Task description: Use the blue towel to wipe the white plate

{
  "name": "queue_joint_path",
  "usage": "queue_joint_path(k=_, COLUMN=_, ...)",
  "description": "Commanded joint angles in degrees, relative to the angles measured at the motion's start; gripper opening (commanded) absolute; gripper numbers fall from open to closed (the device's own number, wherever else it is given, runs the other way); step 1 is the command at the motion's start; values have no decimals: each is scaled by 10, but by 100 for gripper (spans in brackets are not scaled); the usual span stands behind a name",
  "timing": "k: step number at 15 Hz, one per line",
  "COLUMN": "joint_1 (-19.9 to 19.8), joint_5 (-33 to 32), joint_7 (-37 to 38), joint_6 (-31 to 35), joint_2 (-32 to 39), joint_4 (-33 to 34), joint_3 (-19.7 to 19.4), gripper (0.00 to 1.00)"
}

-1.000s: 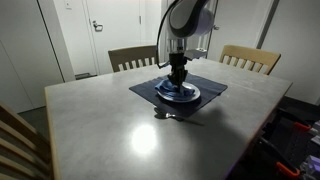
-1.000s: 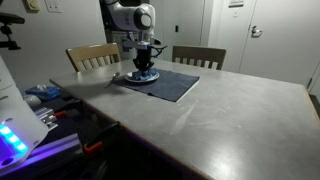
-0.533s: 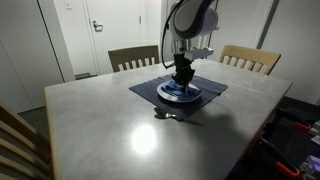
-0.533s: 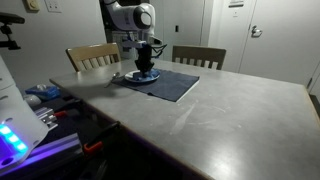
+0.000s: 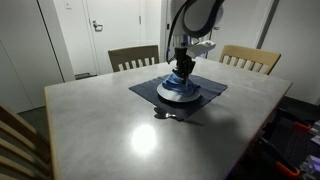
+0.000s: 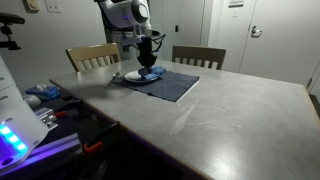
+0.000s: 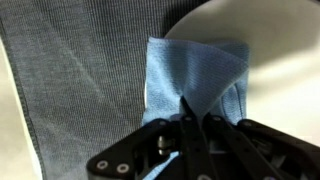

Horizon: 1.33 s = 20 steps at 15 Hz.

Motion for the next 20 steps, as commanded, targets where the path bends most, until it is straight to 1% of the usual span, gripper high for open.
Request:
queue_joint_path(k=1, joint_1=28, joint_5=-65, joint_7=24, joint_6=-34, joint_2=-47, joint_4=-1, joint_3=-17, gripper=2)
queue_joint_path(k=5, joint_1=34, joint_5=-102, joint_7=25, joint_6=-85, joint_2=-62, joint_4=41, joint_3=0, gripper=2)
queue_joint_path(k=8, joint_1=38, joint_5=-112, joint_7=25, joint_6=-124, joint_2=-49, joint_4=92, joint_3=16, gripper=2)
queue_joint_path(k=11, joint_1=39, joint_5=-101, joint_7=14, joint_6=-144, joint_2=-17, joint_4=150, joint_3=35, gripper=2)
queue_joint_path(k=16, joint_1=41, joint_5=-74, joint_7=-9, joint_6=-121, joint_2=60, joint_4=237, joint_3=62, gripper=2)
queue_joint_path(k=18, joint_1=42, joint_5=-56, joint_7=-28, joint_6=-135, joint_2=93, joint_4=272, joint_3=71, gripper=2)
queue_joint_path(k=20, joint_1=44, joint_5=-41, joint_7=-41, joint_6=-135, joint_2=122, joint_4=298, joint_3=74, gripper=2)
